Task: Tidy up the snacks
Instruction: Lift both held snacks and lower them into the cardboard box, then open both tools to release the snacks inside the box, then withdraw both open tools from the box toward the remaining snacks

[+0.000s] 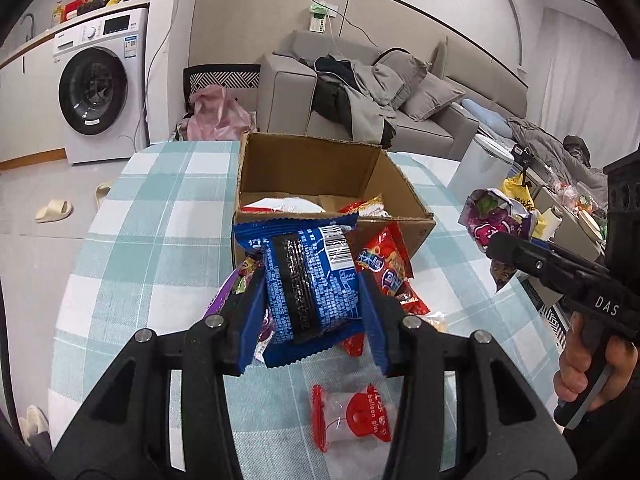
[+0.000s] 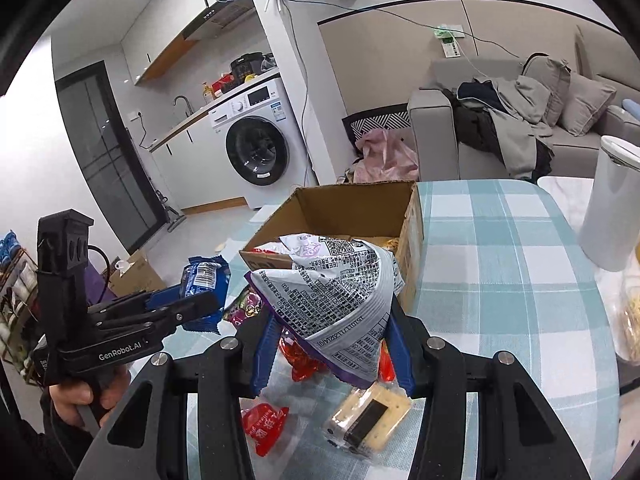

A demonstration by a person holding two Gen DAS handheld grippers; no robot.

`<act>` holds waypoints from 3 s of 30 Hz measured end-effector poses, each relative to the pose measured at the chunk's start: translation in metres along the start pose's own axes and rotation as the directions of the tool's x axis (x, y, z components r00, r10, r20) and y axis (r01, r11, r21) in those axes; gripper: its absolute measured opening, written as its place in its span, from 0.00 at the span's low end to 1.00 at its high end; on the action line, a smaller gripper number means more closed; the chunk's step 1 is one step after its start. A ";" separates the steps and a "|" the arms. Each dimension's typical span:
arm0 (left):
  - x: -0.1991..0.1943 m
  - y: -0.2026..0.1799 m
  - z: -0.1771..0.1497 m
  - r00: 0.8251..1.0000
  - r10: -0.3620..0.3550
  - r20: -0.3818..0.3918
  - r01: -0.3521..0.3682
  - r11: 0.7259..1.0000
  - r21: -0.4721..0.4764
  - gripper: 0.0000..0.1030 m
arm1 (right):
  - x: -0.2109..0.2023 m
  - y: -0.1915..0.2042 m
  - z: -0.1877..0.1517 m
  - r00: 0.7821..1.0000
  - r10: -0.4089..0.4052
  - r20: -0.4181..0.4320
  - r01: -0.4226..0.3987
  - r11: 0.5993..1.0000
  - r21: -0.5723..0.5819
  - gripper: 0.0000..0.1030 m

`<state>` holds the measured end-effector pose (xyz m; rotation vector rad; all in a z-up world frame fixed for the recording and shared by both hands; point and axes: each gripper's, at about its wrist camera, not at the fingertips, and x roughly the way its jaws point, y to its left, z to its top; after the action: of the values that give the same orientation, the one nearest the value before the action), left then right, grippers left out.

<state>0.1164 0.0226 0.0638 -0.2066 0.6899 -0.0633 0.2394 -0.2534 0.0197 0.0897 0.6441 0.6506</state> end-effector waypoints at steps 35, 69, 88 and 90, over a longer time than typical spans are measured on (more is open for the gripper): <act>0.063 0.007 0.066 0.999 0.035 0.030 -0.036 0.999 0.033 0.41 | 0.070 0.003 0.054 0.998 0.055 -0.025 -0.055 0.998 0.014 0.47; 0.148 0.015 0.085 0.997 0.064 -0.035 -0.062 0.997 0.054 0.41 | 0.139 -0.031 0.072 0.996 0.070 -0.055 -0.061 0.987 0.147 0.47; 0.092 0.015 0.080 0.998 0.057 0.011 -0.058 0.998 0.028 0.96 | 0.090 -0.037 0.074 1.000 0.000 0.016 -0.002 0.992 0.124 0.97; 0.077 0.017 0.074 0.998 0.056 0.026 -0.056 0.998 0.009 0.99 | 0.078 -0.039 0.071 0.999 -0.018 0.033 0.013 0.992 0.125 1.00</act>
<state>0.2230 0.0423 0.0678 -0.1780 0.6696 -0.0107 0.3497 -0.2303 0.0244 0.2111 0.6521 0.5926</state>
